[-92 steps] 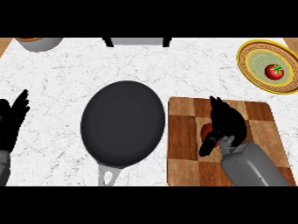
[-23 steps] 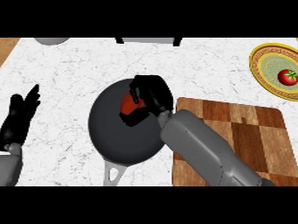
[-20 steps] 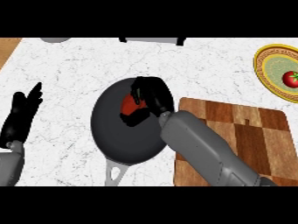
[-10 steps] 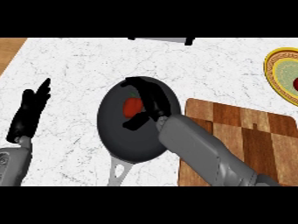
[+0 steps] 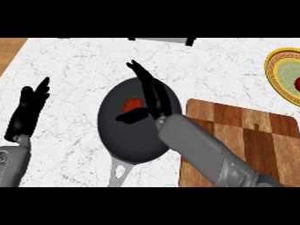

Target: Pick the bell pepper from the cutting board and place it in the pan

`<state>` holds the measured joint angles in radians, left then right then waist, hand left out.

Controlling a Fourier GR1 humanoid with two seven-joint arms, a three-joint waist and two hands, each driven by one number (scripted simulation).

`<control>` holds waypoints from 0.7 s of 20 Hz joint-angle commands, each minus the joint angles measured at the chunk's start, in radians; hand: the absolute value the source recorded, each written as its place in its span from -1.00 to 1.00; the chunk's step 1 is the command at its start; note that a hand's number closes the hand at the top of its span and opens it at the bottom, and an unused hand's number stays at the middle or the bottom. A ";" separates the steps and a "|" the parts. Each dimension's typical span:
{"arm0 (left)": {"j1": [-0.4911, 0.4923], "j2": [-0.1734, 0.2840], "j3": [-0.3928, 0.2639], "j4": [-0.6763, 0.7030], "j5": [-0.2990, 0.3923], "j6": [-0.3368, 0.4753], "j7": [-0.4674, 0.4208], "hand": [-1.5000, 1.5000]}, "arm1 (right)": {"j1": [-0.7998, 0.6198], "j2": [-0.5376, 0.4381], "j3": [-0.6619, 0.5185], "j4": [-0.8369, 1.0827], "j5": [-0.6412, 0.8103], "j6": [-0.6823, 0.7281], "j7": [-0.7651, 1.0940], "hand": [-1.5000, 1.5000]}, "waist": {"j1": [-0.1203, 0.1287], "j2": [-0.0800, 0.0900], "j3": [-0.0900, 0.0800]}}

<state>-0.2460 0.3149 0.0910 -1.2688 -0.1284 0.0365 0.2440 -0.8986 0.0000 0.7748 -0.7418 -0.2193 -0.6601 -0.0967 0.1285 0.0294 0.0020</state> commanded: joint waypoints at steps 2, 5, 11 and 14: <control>0.062 0.004 0.003 -0.028 -0.001 -0.004 -0.023 0.00 | -0.031 0.000 -0.030 0.034 -0.123 -0.067 -0.072 -1.00 | -0.020 -0.009 -0.001; 0.049 0.004 0.031 -0.017 0.008 0.014 0.011 0.00 | -0.055 0.000 -0.055 0.068 -0.172 -0.064 -0.075 -1.00 | -0.063 -0.017 -0.001; 0.054 0.065 0.104 0.010 0.040 -0.013 0.005 0.00 | 0.002 -0.108 -0.222 0.078 -0.192 0.074 -0.192 -1.00 | -0.122 -0.028 -0.001; 0.115 0.014 0.081 -0.009 0.006 0.034 -0.041 0.00 | 0.077 -0.182 -0.235 -0.038 -0.170 0.108 -0.186 -1.00 | -0.131 -0.032 -0.002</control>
<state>-0.1663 0.3469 0.1657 -1.2708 -0.1090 0.0428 0.2253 -0.8738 -0.1056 0.5823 -0.7044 -0.3936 -0.6105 -0.2661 0.0165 0.0026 0.0005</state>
